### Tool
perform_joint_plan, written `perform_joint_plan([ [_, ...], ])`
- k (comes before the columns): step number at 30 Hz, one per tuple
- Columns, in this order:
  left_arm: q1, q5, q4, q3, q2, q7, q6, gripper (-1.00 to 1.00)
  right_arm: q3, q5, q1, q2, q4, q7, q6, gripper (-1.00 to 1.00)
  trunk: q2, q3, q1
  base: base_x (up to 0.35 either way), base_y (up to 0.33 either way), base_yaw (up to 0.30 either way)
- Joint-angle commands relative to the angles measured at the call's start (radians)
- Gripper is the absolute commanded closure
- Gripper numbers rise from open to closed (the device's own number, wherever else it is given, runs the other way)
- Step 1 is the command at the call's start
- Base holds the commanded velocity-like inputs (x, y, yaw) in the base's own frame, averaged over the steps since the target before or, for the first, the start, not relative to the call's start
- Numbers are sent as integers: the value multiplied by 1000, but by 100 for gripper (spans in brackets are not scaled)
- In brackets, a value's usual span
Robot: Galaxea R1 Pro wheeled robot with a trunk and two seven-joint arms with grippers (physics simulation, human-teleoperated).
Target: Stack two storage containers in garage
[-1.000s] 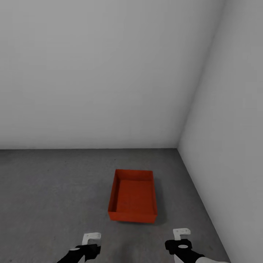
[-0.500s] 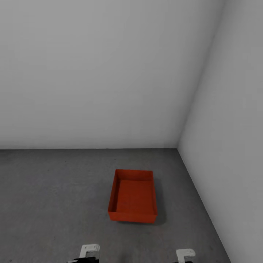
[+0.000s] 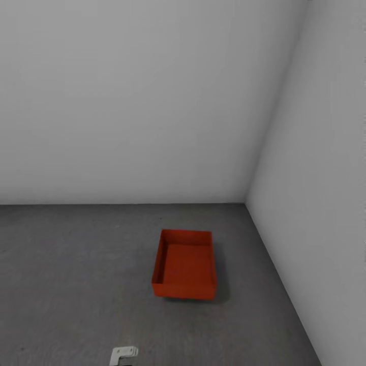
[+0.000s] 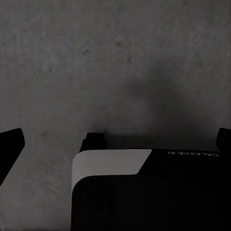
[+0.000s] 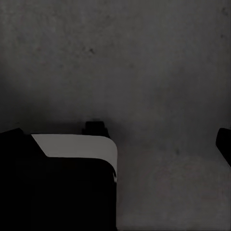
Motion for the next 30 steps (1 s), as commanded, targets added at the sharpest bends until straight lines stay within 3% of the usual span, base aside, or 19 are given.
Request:
perform_joint_plan([
  [1,0,7,-1,-1,0,3,4,-100,8,-10,0,1,1,-2,-4,-100,-1,-1,0,-334,0,0],
  [7,0,6,-1,-1,0,2,3,-100,8,-11,0,1,1,-2,-3,-100,-1,-1,0,-217,0,0],
  [30,1,7,27,0,0,4,2,-100,8,-14,0,5,10,-2,-4,-100,-1,28,0,-6,0,0],
])
